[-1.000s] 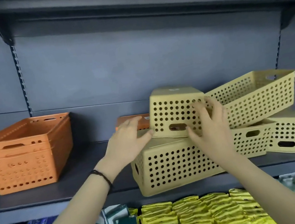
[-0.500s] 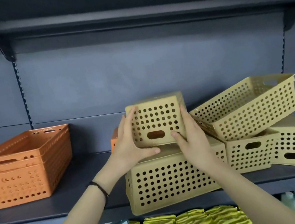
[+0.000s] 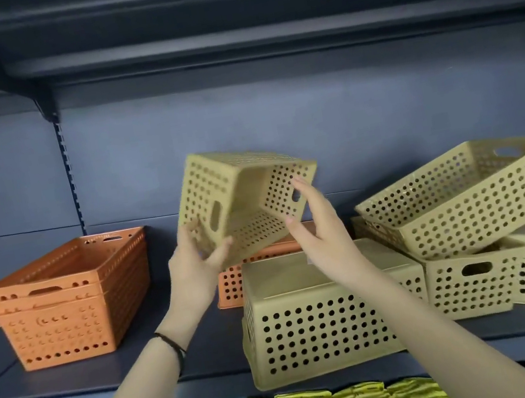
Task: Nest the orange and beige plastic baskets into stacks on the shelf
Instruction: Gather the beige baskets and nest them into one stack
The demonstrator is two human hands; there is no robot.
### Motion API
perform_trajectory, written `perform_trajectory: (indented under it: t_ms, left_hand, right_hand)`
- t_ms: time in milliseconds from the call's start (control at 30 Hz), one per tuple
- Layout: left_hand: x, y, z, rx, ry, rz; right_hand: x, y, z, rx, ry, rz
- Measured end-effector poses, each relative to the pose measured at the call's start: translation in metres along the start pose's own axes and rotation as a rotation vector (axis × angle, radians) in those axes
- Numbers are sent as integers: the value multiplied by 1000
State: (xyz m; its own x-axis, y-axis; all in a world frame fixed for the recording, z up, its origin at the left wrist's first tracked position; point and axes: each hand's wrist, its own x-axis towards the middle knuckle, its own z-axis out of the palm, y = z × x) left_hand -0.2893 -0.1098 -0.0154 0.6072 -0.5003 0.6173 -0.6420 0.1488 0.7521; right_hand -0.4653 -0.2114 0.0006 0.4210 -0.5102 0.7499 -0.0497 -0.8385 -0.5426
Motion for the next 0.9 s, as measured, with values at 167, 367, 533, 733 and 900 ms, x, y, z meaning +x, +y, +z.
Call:
perform_trajectory:
  t_ms: [167,367,533,733,900]
  left_hand:
    - [11,-5,-19,-512,161,-403]
    - [18,-18,-24,-467,16,-509]
    - [37,-13,-32,-426,-35,-503]
    - [45,-11,-31,-299,-12,-408]
    - [46,2,-33,-113,63,-195]
  right_hand:
    - [-7,26,0,-162,-28,109]
    - [-3,31,0,-208,-116,225]
    - [4,37,-9,-138,3,317]
    - [10,43,-22,73,-22,338]
    - [19,39,-31,80,84,161]
